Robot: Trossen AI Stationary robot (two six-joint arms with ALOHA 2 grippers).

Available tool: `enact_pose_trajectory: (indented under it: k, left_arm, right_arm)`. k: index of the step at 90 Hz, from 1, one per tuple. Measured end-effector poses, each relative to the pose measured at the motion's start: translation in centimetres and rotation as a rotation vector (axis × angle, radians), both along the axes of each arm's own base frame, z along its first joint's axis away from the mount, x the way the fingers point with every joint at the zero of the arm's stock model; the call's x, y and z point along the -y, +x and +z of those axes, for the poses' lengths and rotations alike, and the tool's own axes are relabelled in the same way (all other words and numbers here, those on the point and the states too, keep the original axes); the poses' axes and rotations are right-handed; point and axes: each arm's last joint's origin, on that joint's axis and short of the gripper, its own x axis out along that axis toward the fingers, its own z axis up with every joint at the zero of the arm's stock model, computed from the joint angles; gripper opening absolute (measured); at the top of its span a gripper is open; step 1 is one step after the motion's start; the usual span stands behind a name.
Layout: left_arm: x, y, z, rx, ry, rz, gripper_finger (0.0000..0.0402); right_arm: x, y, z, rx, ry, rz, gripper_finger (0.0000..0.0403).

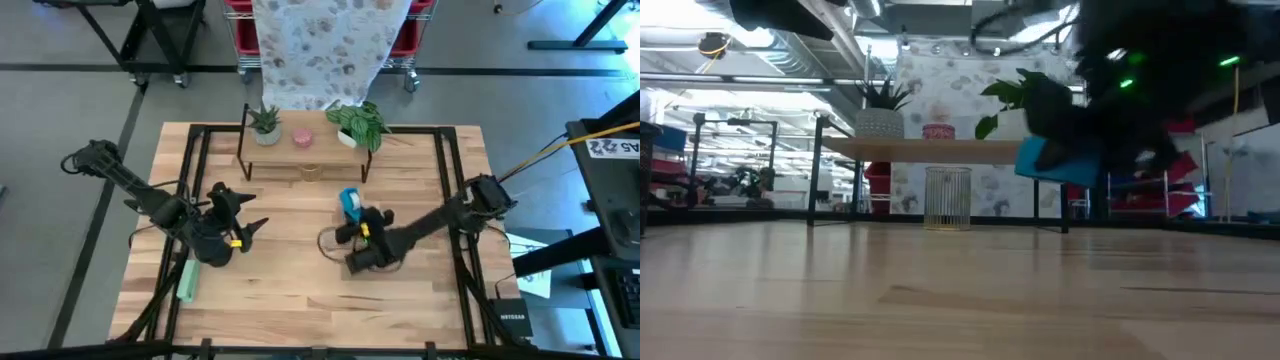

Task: Stock shelves
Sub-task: Move the blue tape dispenser under the desk shelf

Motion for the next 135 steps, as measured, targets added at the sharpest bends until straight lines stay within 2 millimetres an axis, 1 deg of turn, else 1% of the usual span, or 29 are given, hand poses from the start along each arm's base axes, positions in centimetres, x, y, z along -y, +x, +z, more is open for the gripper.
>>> enact_pose_trajectory:
  k: [9, 20, 30, 42, 55, 67, 79, 84, 93, 99, 104, 108, 112, 117, 135]
  left_arm:
    - [0.0, 0.0, 0.0, -0.001, 0.0, 0.0, 0.0336]
    - [0.0, 0.0, 0.0, -0.016, 0.005, -0.019, 0.0336]
    - [0.1, 0.0, -0.1, -0.025, 0.005, -0.031, 0.0336]
    - [0.1, 0.0, -0.1, -0.03, 0.003, -0.037, 0.0336]
    - [0.1, 0.0, -0.1, -0.031, 0.003, -0.038, 0.0336]
    - [0.1, 0.0, -0.1, -0.031, 0.003, -0.038, 0.0336]
    - [0.1, 0.0, -0.1, -0.034, -0.002, -0.043, 0.0336]
    - [0.1, 0.0, -0.1, -0.034, -0.003, -0.044, 0.0336]
    - [0.1, 0.0, -0.1, -0.036, -0.007, -0.049, 0.0336]
    - [0.1, 0.0, -0.1, -0.037, -0.006, -0.049, 0.0336]
    - [0.1, 0.0, -0.1, -0.038, -0.004, -0.05, 0.0336]
    - [0.1, 0.0, -0.2, -0.039, -0.004, -0.051, 0.0336]
    - [0.1, 0.0, -0.2, -0.04, -0.003, -0.051, 0.0336]
    - [0.1, 0.0, -0.2, -0.041, -0.002, -0.051, 0.0336]
    - [0.1, 0.0, -0.2, -0.043, -0.001, -0.051, 0.0336]
  right_arm:
    - [2.0, 0.7, 0.1, 0.001, -0.001, -0.046, 0.0186]
    - [3.8, 2.2, -0.3, 0.014, 0.014, -0.047, 0.0186]
    - [5.4, 3.4, -1.5, 0.009, 0.046, -0.041, 0.0186]
    - [7.0, 3.9, -3.0, -0.015, 0.059, -0.078, 0.0186]
    - [7.9, 5.0, -3.9, -0.041, 0.063, -0.099, 0.0186]
    - [8.0, 6.3, -4.7, -0.082, 0.066, -0.077, 0.0186]
    - [7.9, 7.0, -4.9, -0.103, 0.066, -0.067, 0.0188]
    - [7.9, 7.0, -5.0, -0.11, 0.07, -0.064, 0.0218]
    - [7.9, 7.0, -5.0, -0.128, 0.067, -0.056, 0.03]
    - [7.9, 6.8, -5.0, -0.153, 0.065, -0.057, 0.0348]
    - [8.0, 6.6, -5.1, -0.163, 0.063, -0.069, 0.0376]
    - [7.9, 6.3, -5.1, -0.157, 0.058, -0.091, 0.0387]
    - [7.7, 6.1, -5.2, -0.149, 0.057, -0.111, 0.0392]
    - [7.4, 5.9, -5.2, -0.148, 0.046, -0.126, 0.0388]
    - [5.7, 5.6, -5.2, -0.172, 0.033, -0.077, 0.035]
